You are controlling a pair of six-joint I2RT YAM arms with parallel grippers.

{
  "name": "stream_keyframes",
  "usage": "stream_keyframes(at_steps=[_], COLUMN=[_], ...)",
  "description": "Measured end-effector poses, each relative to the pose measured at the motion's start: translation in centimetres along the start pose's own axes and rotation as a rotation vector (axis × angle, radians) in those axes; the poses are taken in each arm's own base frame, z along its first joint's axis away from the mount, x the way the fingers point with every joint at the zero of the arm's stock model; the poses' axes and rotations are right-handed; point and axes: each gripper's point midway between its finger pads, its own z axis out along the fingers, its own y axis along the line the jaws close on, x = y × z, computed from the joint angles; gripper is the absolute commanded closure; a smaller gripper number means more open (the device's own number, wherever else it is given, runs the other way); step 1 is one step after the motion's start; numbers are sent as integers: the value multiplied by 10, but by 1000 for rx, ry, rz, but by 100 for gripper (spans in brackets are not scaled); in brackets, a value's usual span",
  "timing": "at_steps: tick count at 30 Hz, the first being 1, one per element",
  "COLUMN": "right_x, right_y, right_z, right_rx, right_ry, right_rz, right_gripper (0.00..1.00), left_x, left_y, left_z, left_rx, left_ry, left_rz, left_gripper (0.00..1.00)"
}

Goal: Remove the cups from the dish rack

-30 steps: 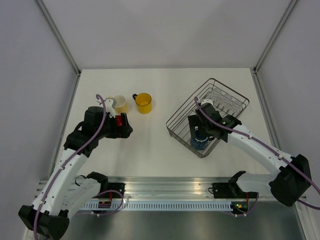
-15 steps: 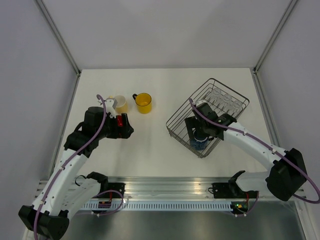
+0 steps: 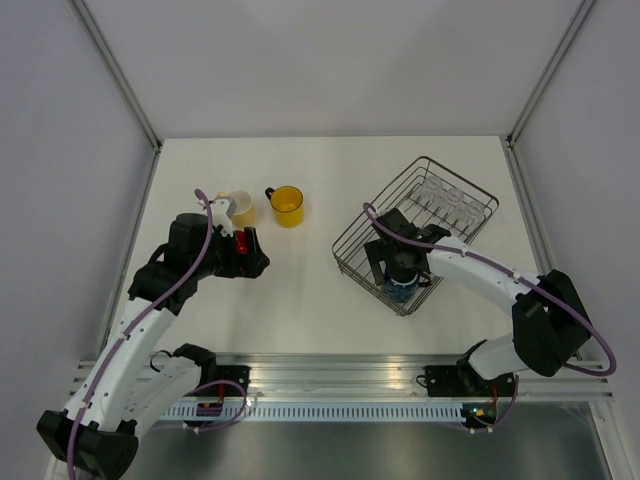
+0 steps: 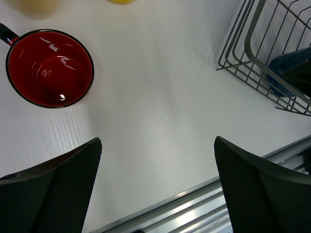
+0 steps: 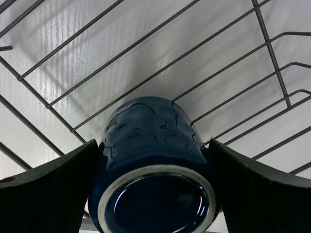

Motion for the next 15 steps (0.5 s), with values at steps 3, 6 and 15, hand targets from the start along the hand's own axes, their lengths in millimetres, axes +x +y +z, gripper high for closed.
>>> stream_keyframes(at_steps=[3,6,15], right_x=[1,1,1], right_y=[0,0,2], right_z=[5,5,3], right_rx=[12,16,11], right_ry=[9,7,3], right_rz=[-11,-14,-7], right_gripper=[3,6,62], left_x=[0,-2,-4], left_y=[-1,-1,-2], left_z=[0,0,1], left_rx=[5,7,9], left_ry=[-1,-7,-16], left_rz=[1,2,3], left_gripper=[0,0,0])
